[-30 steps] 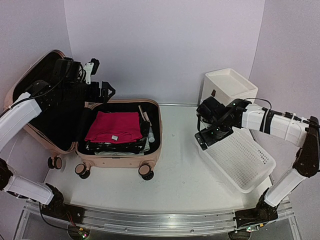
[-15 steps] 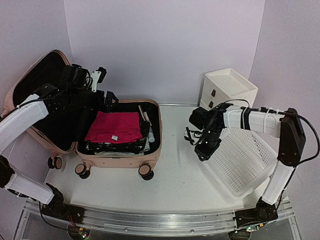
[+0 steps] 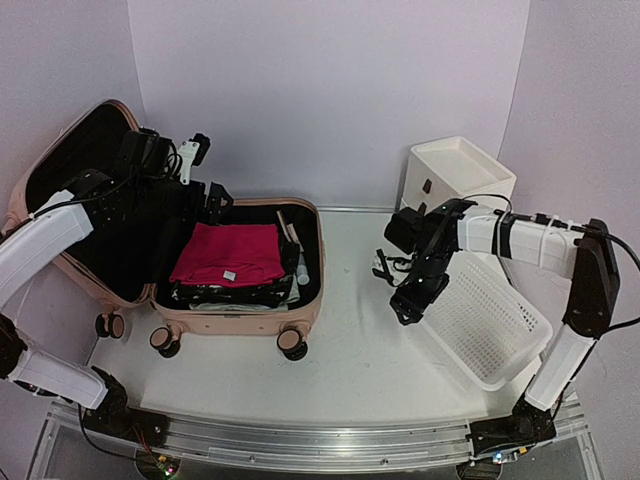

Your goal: Open, take out, and arrange the luggage

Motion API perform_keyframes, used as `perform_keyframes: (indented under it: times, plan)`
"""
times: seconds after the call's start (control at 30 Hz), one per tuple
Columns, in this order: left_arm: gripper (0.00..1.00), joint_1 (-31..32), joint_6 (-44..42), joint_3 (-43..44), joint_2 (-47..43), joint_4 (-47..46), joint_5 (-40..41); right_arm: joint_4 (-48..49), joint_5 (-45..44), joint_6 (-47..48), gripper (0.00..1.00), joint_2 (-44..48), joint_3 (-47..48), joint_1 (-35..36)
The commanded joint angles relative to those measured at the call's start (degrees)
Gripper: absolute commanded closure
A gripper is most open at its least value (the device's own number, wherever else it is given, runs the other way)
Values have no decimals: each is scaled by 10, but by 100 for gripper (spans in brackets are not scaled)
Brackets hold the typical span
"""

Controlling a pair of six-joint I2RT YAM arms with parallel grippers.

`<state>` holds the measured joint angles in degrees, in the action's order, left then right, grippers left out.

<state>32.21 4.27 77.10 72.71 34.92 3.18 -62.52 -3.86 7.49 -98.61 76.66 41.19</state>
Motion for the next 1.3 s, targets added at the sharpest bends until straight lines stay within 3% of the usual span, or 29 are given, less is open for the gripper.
perform_keyframes:
  times: [0.0, 0.27, 0.43, 0.57, 0.83, 0.93, 1.27]
  plan:
    - [1, 0, -9, 4, -2, -18, -3, -5, -33, 2, 21, 28, 17, 4]
    - [1, 1, -8, 2, 7, -17, -8, 29, -47, 48, 25, -17, 22, 16]
    - [0, 0, -9, 1, 13, -18, -6, 57, -68, 61, 46, -38, 13, 18]
    - [0, 0, -9, 1, 17, -18, -7, 67, -50, 88, 69, -33, -1, 27]
    - [0, 1, -9, 2, 34, -16, -18, 68, 63, 190, 96, 37, -54, 73]
    - [1, 1, -8, 3, 39, -16, -21, 57, 93, 229, 100, 58, -76, 92]
    - [1, 0, -9, 3, 55, -13, -56, 84, 140, 249, 100, 78, -112, 140]
